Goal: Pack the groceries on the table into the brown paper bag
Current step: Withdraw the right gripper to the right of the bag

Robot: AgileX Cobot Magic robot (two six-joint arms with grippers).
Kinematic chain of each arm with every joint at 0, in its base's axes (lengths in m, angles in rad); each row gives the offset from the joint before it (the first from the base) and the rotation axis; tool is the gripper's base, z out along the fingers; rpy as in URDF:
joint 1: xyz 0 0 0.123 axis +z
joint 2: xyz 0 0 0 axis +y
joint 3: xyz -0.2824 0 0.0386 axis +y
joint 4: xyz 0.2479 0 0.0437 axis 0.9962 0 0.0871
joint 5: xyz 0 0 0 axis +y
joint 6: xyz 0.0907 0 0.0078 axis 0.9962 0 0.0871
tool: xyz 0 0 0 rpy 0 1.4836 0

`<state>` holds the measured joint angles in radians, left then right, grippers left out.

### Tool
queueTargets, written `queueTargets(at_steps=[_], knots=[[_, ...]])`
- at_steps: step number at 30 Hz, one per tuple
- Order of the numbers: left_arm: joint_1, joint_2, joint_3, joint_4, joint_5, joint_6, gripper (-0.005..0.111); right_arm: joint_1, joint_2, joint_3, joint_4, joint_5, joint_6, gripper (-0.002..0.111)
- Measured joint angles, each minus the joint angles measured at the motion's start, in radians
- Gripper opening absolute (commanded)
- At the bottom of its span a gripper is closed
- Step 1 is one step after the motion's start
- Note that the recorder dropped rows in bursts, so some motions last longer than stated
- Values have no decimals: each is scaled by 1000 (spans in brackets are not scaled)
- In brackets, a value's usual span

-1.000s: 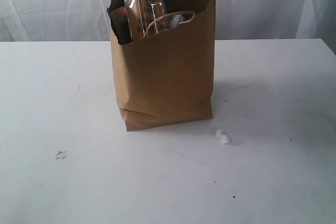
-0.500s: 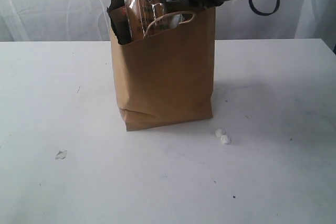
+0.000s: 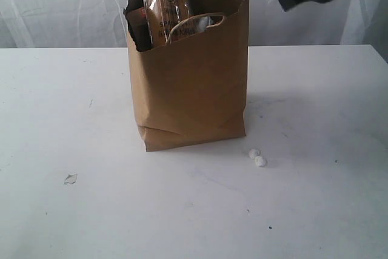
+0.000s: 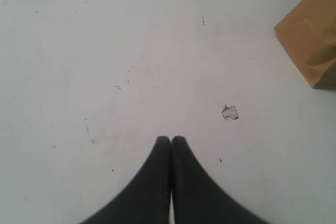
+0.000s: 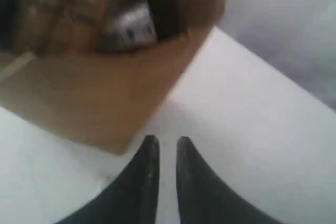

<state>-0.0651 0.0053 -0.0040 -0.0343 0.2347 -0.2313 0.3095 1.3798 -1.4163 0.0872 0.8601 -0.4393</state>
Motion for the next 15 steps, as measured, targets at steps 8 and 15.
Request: queueTargets(at_steps=[8,15], knots=[[0,0,0,0,0,0,0,0,6,137,-464,222,503,3],[0,0,0,0,0,0,0,0,8,250,-319,227,499,3]])
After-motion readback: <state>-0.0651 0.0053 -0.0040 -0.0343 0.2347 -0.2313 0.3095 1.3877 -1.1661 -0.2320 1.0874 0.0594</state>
